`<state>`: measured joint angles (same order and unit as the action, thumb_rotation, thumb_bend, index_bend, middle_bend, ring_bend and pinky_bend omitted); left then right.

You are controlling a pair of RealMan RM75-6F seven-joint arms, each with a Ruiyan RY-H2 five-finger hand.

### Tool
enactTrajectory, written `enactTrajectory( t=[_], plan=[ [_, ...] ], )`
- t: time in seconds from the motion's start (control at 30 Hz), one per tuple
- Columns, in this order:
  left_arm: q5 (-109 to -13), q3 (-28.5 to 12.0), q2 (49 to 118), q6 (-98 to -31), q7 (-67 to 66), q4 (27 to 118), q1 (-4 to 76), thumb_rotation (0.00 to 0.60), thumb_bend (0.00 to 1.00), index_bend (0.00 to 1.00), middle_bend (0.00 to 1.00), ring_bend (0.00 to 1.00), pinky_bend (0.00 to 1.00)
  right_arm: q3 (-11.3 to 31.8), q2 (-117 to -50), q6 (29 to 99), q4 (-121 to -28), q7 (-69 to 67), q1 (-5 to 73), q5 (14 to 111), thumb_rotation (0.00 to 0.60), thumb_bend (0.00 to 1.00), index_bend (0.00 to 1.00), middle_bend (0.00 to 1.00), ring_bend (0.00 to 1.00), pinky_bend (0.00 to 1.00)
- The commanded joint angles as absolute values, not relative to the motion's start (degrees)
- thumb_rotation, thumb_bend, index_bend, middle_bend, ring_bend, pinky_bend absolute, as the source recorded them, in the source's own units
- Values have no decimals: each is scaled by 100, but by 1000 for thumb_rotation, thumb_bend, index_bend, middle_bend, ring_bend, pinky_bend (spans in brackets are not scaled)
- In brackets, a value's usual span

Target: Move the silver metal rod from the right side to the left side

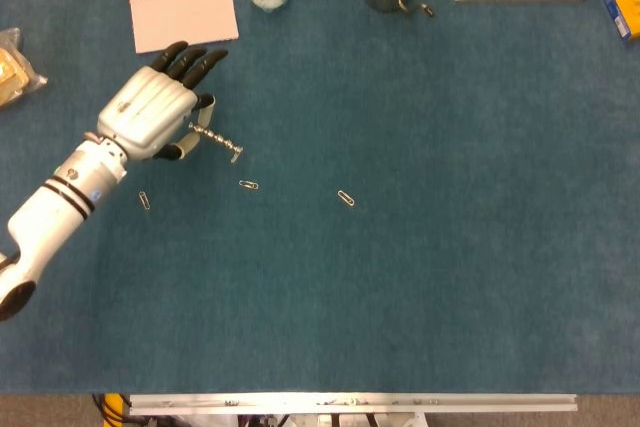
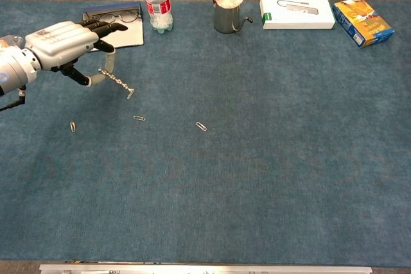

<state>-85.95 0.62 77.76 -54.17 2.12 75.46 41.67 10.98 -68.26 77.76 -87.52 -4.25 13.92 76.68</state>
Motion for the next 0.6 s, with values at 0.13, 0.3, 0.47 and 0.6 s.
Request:
enactTrajectory(
  t=[0.13,0.3,0.47,0.6],
  plan=[
    [-8692,179,7646,-5585,15,7837,3997,600,375,579,0,0,0,1076,-6808,7819,-8778,-442,1358,7706,600,0,90,7,0,0],
    [-8756,240,7538,-5713,-15,8085,3871,600,375,579,0,0,0,1061,-6794,7851,-8798,-451,1328,7722,600,0,90,7,0,0],
    [-8748,232,7552,-5716,-106,8177,3828,600,375,579,0,0,0,1050,-6799,7879,-8826,-459,1311,7750,600,0,91,7,0,0],
    [-8705,199,7623,-5672,-133,8162,3822,600,375,579,0,0,0,1039,-6791,7911,-8845,-459,1289,7776,600,0,90,7,0,0]
  ],
)
